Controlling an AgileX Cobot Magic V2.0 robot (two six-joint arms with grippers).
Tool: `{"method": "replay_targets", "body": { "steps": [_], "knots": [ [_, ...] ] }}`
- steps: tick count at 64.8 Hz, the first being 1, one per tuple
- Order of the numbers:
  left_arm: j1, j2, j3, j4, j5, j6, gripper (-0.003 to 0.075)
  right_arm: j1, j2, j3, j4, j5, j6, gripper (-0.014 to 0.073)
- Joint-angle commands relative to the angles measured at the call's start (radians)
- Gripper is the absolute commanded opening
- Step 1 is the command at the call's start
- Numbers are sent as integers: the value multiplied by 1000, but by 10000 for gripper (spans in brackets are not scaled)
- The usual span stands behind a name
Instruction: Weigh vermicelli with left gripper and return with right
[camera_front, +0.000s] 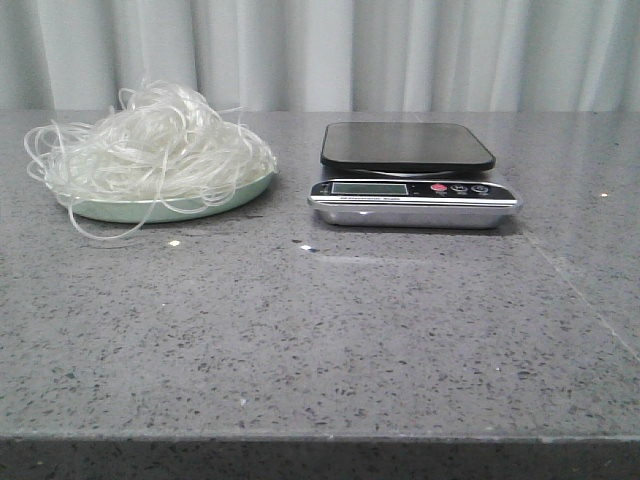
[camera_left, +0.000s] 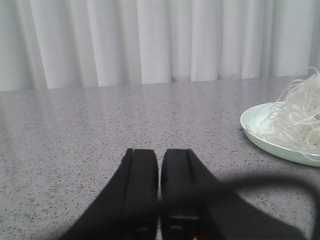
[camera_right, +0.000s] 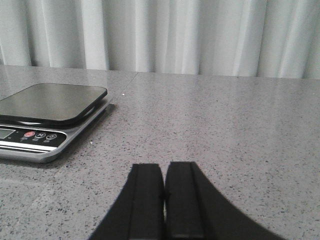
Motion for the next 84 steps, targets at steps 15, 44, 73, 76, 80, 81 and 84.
{"method": "replay_targets", "body": {
  "steps": [15, 44, 73, 76, 80, 81, 84],
  "knots": [
    [2, -22, 9, -7, -77, -2, 145, -5, -17, -6, -8, -70, -3, 179],
    [2, -22, 9, -7, -77, -2, 145, -5, -17, -6, -7, -70, -3, 179],
    [2, -20, -5, -7, -399, -2, 145, -5, -17, -6, -7, -70, -3, 179],
    [2, -18, -35, -7, -397, -2, 145, -5, -17, -6, -7, -70, -3, 179],
    [2, -17, -98, -7, -352, -2, 145, -5, -17, -6, -7, -70, -3, 179],
    [2, -17, -105, -7, -346, -2, 145, -5, -17, -6, -7, -70, -3, 179],
    [2, -12, -166, -7, -297, -2, 145, -5, -17, -6, -7, -70, -3, 179]
  ]
}}
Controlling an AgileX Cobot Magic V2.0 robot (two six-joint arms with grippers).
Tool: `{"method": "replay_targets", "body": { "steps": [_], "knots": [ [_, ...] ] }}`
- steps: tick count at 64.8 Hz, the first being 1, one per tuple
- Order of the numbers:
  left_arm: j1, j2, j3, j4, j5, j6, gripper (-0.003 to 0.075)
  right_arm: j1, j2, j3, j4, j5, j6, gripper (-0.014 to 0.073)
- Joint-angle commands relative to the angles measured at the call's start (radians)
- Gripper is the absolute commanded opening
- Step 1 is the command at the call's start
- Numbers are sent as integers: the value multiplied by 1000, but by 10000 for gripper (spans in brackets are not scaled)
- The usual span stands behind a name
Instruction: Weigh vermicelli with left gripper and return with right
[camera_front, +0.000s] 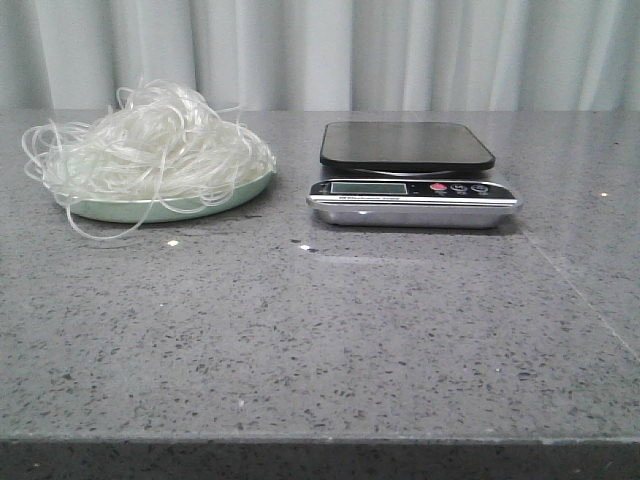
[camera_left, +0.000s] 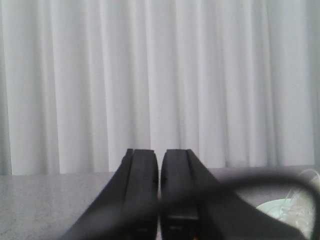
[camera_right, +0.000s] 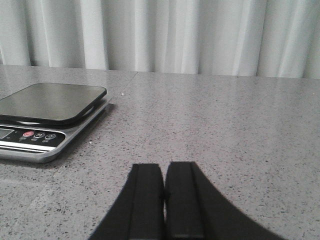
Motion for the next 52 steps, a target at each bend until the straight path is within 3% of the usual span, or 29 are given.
{"method": "replay_targets", "body": {
  "steps": [1, 15, 22, 38, 52],
  "knots": [
    [2, -9, -133, -7, -6, -2, 145, -5, -17, -6, -7, -70, -3, 179],
    [2, 157, -418, -30, 315, -2, 145, -5, -17, -6, -7, -70, -3, 179],
    [2, 249, -501, -103, 413, -2, 145, -5, -17, -6, -7, -70, -3, 179],
    [-3, 307, -511, -135, 398, -2, 145, -5, -17, -6, -7, -70, -3, 179],
    [-84, 309, -511, -135, 439, -2, 173, -5, -17, -6, -7, -70, -3, 179]
  ]
}}
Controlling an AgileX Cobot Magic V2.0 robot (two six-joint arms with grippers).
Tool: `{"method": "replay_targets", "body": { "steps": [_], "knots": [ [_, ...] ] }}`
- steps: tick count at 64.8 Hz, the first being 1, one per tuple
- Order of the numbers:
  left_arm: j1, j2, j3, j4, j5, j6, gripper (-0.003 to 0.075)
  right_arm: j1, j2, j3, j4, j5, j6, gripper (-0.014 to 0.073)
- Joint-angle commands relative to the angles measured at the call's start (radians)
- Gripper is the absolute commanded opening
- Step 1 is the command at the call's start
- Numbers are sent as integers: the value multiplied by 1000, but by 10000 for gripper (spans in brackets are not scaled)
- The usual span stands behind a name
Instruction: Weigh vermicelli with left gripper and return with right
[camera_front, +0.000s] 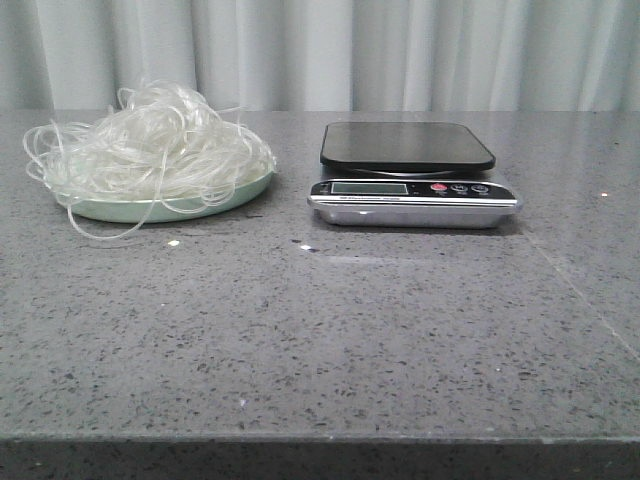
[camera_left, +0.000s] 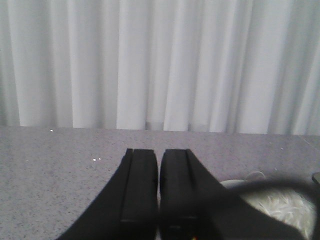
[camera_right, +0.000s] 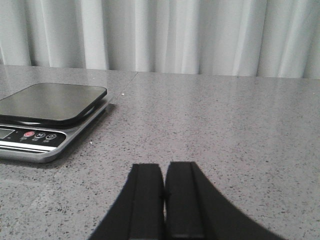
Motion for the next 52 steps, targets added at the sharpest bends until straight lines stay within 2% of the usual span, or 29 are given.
{"method": "replay_targets", "body": {
  "steps": [1, 6, 17, 21, 40, 52],
  "knots": [
    [-41, 22, -37, -15, -59, -2, 181, -5, -17, -6, -7, -70, -3, 179],
    [-72, 32, -37, -15, -59, -2, 259, -5, -17, -6, -7, -70, -3, 179],
    [-130, 116, -71, -15, -36, -2, 515, -5, -17, -6, -7, -70, -3, 179],
    [-150, 177, -114, -15, 6, -2, 560, -5, -17, -6, -7, -70, -3, 179],
    [-285, 574, -421, -15, 234, -2, 565, -5, -17, -6, -7, -70, -3, 179],
    [-366, 840, -564, -7, 250, -2, 565, -5, -17, -6, -7, -70, -3, 179]
  ]
}}
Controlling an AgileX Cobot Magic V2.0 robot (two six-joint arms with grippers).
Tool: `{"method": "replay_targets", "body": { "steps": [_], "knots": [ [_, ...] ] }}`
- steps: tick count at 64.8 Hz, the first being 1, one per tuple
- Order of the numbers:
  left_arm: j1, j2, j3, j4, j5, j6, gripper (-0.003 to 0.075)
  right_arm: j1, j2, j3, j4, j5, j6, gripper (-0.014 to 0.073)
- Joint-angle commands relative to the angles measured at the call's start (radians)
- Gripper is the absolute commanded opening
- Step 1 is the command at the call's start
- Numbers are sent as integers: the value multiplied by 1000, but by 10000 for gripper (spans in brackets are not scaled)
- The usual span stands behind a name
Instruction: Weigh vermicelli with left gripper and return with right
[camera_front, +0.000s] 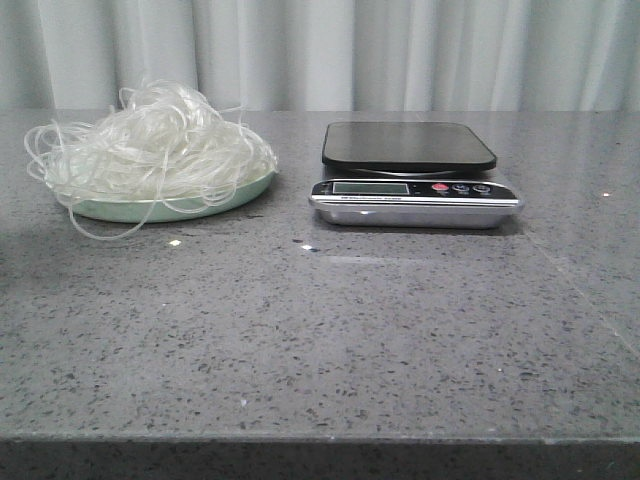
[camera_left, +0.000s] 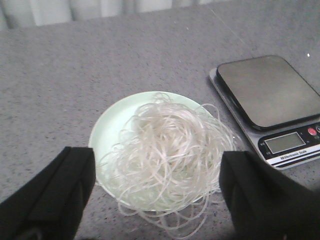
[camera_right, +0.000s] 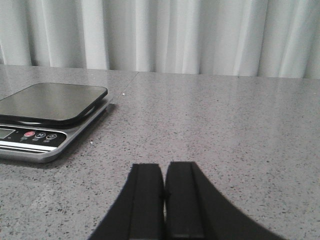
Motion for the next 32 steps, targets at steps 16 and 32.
{"method": "replay_targets", "body": {
  "steps": [16, 32],
  "knots": [
    [-29, 378, -218, -7, -4, -2, 565, -5, -17, -6, -7, -70, -3, 179],
    [-29, 523, -257, -13, 30, -2, 565, -5, -17, -6, -7, -70, -3, 179]
  ]
}}
